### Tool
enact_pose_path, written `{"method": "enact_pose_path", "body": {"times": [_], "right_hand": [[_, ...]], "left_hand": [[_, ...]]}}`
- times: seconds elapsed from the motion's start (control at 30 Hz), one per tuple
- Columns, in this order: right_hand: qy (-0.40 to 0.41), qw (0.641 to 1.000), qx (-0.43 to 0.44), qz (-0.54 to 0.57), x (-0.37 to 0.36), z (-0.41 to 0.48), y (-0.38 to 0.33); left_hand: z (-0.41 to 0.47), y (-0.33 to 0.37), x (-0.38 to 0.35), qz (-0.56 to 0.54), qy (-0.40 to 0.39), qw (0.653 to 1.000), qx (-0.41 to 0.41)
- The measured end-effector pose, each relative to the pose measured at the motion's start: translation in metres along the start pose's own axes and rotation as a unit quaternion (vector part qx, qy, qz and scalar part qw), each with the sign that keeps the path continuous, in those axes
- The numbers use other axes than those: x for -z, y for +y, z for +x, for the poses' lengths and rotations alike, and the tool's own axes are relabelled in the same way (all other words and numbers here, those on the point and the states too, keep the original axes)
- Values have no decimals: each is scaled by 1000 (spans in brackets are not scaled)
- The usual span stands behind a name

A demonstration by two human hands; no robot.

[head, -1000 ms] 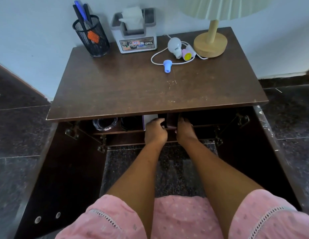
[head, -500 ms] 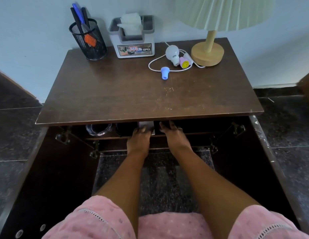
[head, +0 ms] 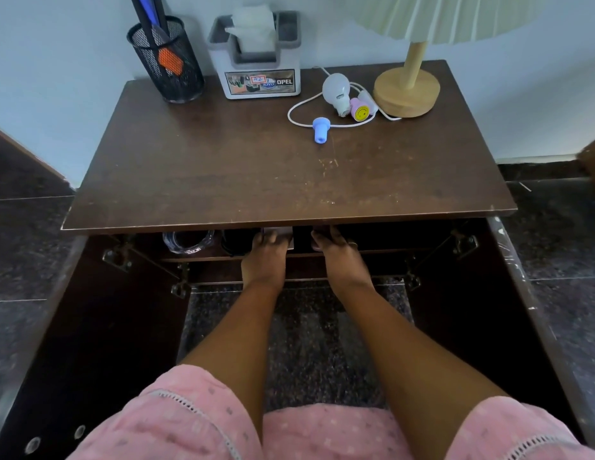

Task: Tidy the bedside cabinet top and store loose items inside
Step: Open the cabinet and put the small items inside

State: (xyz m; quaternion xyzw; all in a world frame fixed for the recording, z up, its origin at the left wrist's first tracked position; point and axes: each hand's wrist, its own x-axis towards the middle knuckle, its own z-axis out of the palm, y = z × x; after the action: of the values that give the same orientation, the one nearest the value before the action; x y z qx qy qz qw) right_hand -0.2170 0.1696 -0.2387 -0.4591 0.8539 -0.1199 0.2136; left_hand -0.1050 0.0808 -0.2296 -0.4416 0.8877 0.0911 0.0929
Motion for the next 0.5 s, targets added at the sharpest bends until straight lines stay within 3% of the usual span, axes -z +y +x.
{"method": "enact_pose_path", "body": {"times": [0.23, 0.4, 0.5], "right_hand": [[-21, 999, -24, 5, 14, -13, -1], [99, 994, 33, -37, 35, -31, -10], [156, 985, 78, -19, 55, -39, -21]], "left_hand": [[-21, 12, 23, 4, -50, 999, -7], [-25, 30, 65, -58, -45, 997, 28], [-36, 40, 94, -127, -82, 987, 58]]}}
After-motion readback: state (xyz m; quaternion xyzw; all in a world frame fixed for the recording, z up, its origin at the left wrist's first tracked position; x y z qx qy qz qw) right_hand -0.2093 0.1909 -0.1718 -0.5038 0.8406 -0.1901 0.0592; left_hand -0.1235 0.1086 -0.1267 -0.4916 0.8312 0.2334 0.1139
